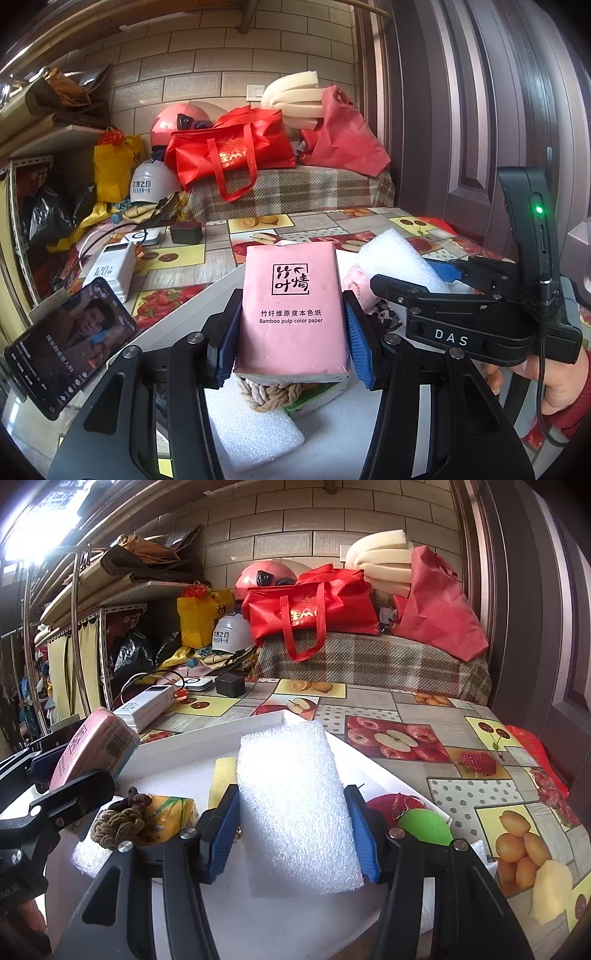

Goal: Organize soft objects
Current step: 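Carry the pink tissue pack with the left tool over the box while the right tool carries the foam sheet, then release the tissue pack into the box while the right tool releases the foam sheet there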

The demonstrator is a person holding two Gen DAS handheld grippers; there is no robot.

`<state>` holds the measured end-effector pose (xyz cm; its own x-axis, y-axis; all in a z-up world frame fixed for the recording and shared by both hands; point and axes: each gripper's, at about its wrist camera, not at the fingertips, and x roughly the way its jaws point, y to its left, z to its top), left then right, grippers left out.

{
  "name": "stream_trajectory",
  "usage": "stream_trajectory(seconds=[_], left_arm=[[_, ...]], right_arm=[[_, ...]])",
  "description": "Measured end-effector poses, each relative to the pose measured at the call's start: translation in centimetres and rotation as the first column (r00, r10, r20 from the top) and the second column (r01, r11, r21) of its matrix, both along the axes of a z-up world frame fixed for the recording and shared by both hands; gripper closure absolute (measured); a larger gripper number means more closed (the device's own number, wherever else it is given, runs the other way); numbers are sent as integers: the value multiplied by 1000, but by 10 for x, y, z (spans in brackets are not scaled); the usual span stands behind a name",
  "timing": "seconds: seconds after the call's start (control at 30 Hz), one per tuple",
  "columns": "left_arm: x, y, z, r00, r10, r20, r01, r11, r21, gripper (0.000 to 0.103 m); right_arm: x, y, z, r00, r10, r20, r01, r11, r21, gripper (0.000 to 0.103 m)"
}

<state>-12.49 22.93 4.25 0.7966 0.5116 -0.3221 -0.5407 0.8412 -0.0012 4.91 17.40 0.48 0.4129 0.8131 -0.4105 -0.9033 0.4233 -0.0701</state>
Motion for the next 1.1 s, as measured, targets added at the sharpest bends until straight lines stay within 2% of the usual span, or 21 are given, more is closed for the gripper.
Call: stream_trajectory(seconds=[0.07,0.2,0.37,0.53,0.87,1.1], left_arm=[[3,-6,1,1000,-20,-9,20,999,27,52],[5,-4,0,999,-35,-18,36,999,8,52],[5,8,-1,1000,14,-18,-15,999,-41,52],[6,8,-3,999,32,-22,-33,998,-46,52],[2,22,-5,996,89,-11,-89,990,-109,52],[9,14,-5,993,112,-41,-114,992,-59,51]], right_arm=[[5,0,0,1000,-5,-26,5,1000,6,47],[11,-3,0,998,-9,-61,10,1000,18,47],[-1,-4,2,1000,13,-7,-13,1000,28,47],[-13,-6,4,998,40,56,-42,998,44,47],[-16,-10,5,996,47,72,-52,996,73,47],[-17,-12,5,996,46,79,-52,995,85,46]])
